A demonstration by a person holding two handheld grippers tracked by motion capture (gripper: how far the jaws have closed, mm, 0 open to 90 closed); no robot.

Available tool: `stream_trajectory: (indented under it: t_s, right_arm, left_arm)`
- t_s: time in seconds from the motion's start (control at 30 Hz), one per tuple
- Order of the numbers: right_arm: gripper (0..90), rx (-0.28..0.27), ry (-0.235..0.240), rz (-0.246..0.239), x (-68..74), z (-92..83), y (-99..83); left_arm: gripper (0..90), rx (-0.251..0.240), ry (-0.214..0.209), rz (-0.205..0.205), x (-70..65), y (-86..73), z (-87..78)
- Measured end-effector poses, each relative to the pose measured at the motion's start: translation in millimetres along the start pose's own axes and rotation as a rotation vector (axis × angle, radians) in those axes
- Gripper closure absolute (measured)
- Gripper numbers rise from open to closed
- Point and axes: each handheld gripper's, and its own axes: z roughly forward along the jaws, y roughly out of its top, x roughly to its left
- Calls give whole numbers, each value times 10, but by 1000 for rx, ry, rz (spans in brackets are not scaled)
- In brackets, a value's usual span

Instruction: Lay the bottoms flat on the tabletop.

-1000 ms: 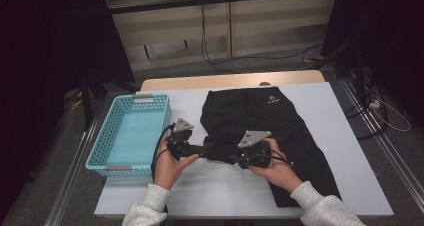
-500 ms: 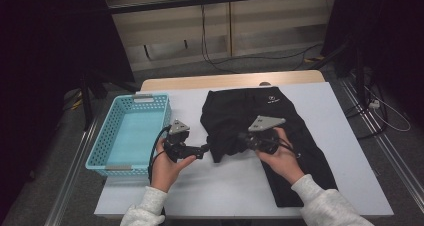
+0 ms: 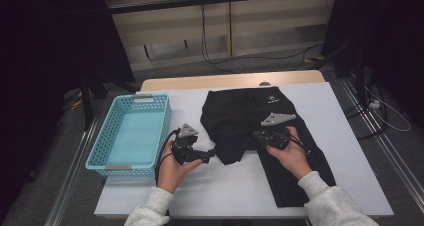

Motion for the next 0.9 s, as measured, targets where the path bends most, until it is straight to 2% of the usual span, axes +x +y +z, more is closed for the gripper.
stream_trajectory:
  t_s: [0.1, 0.17, 0.33, 0.47, 0.6, 0.8, 0.83, 0.9]
  right_arm:
    - [801, -11, 28, -1, 18, -26, 5]
    - [755, -9, 26, -20, 69, -41, 18]
    - [582, -26, 27, -52, 166, -110, 52]
    - [509, -62, 41, -72, 229, -212, 69]
    - [508, -63, 70, -110, 365, -214, 70]
    - [622, -52, 158, -172, 659, -148, 127]
    - [628, -39, 185, -184, 721, -111, 131]
    - [607, -19, 187, -197, 801, -15, 121]
  left_arm:
    - [113, -8, 7, 2, 4, 9, -16]
    - [114, -13, 7, -4, -4, 12, -17]
    - [119, -6, 14, 13, -19, 20, -11]
    - [117, -16, 25, 7, -5, 33, -28]
    - [111, -26, 39, 2, 26, 48, -61]
    - [106, -44, 52, -13, 45, 56, -108]
    - [105, -45, 54, -13, 47, 53, -108]
    - [105, -43, 56, -21, 47, 42, -103]
